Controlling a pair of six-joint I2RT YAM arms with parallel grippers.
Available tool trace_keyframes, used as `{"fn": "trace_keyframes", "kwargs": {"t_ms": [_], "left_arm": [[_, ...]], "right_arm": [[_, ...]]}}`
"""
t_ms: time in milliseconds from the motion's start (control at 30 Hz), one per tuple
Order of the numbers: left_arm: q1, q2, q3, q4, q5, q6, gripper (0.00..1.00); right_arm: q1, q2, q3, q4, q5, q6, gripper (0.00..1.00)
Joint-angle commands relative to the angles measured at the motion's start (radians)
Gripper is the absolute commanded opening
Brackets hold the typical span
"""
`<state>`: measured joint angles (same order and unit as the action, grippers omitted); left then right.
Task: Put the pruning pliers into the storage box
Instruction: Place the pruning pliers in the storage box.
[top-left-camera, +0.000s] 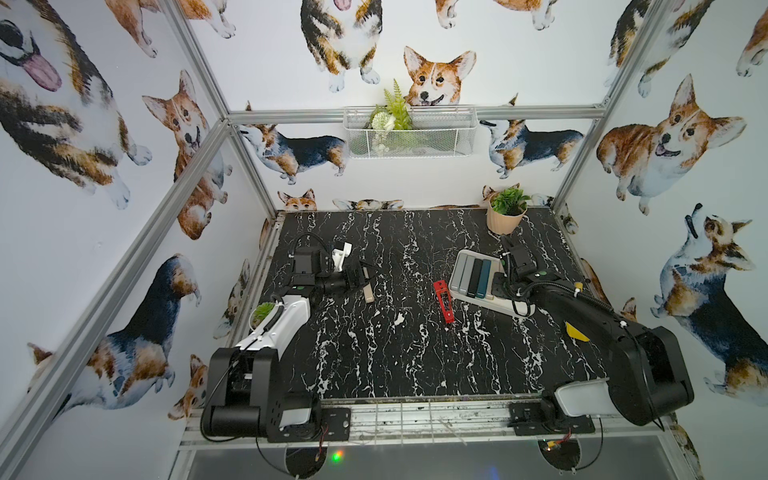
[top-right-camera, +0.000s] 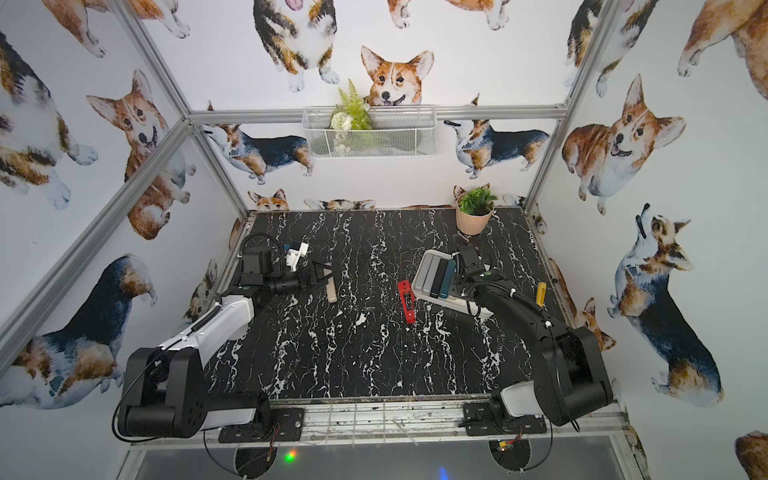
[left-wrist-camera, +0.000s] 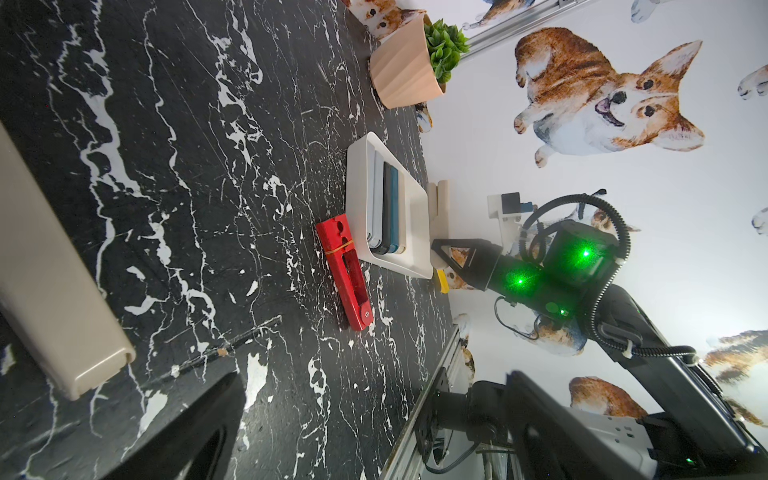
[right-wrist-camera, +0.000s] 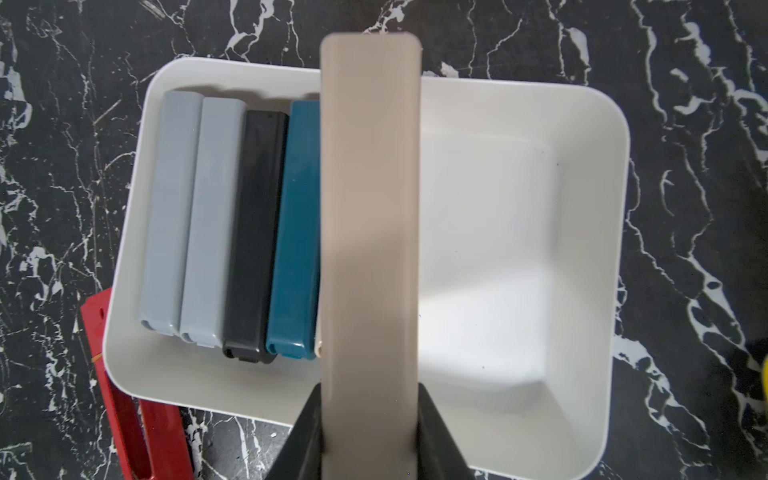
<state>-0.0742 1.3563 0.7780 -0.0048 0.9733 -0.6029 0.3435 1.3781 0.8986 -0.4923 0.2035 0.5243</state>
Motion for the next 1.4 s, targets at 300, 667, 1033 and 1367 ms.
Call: {"fn": "trace_keyframes", "kwargs": {"t_ms": [300, 667, 1033, 1367], "left_arm": [[-0.004, 0.008, 0.009, 0.017, 0.011, 0.006, 1.0], [-0.003, 0.005, 0.01, 0.011, 0.01, 0.011, 1.0], [-0.004, 0.004, 0.01, 0.011, 0.01, 0.011, 1.0], [-0.004, 0.007, 0.012, 0.008, 0.008, 0.012, 1.0]], "right_arm": [[-0.058, 0.034, -0.018, 0.042, -0.035, -0.024, 0.0], [-0.069, 0.079, -0.018, 0.079, -0.051, -0.021, 0.0], [-0.07, 0.107, -0.029, 0.1, -0.055, -0.026, 0.0], [-0.069, 0.155, -0.028, 0.116, -0.066, -0.023, 0.0]]}}
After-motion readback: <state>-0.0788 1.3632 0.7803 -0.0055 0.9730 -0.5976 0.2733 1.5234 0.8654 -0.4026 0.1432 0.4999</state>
